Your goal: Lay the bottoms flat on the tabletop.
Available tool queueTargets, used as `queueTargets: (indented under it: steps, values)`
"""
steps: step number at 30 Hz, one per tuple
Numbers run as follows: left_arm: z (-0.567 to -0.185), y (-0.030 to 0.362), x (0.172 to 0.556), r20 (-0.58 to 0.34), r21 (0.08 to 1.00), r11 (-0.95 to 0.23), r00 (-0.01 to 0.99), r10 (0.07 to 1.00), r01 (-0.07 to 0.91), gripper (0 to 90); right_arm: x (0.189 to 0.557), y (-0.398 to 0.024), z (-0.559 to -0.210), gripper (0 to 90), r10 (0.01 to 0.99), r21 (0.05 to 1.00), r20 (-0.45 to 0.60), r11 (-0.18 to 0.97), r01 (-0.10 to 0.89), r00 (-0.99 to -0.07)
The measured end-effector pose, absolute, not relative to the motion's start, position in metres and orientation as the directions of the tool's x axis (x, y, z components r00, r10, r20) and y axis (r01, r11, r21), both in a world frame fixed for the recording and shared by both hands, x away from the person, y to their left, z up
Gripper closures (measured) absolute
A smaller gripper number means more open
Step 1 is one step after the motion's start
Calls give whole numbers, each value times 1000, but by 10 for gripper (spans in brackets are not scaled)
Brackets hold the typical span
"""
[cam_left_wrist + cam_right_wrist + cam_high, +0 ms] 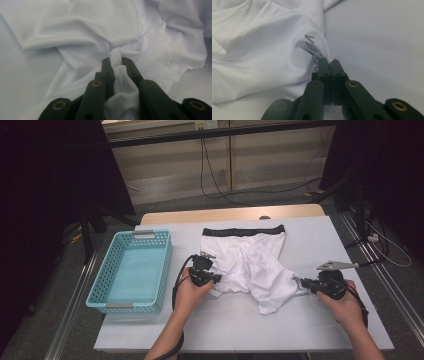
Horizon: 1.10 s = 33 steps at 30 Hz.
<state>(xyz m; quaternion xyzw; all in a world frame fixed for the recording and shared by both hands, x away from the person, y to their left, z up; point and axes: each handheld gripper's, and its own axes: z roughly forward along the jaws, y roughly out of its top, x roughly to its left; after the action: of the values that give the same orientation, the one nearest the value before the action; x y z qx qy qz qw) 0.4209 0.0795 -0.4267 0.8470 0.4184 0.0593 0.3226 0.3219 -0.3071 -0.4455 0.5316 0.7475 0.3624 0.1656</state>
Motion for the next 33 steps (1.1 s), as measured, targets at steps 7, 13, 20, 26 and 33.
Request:
queueTargets:
  steps: [7,13,20,26,33]
  values:
    - [-418,122,430,-185,620,-320,530,827,716,825,323,-311,-445,900,919,717,128,174,675,-374]
    - [-419,123,432,-152,632,-320,518,842,706,823,323,-312,-444,900,922,716,114,181,675,-369]
    - [-417,130,434,-142,644,-289,482,865,708,821,320,-324,-442,900,932,722,112,162,673,-345]
    - [-417,121,431,-151,637,-314,513,845,704,748,319,-321,-443,900,927,713,115,172,679,-356]
    - [-409,102,424,-168,675,-332,576,800,658,475,320,-306,-446,900,897,690,129,225,688,-423]
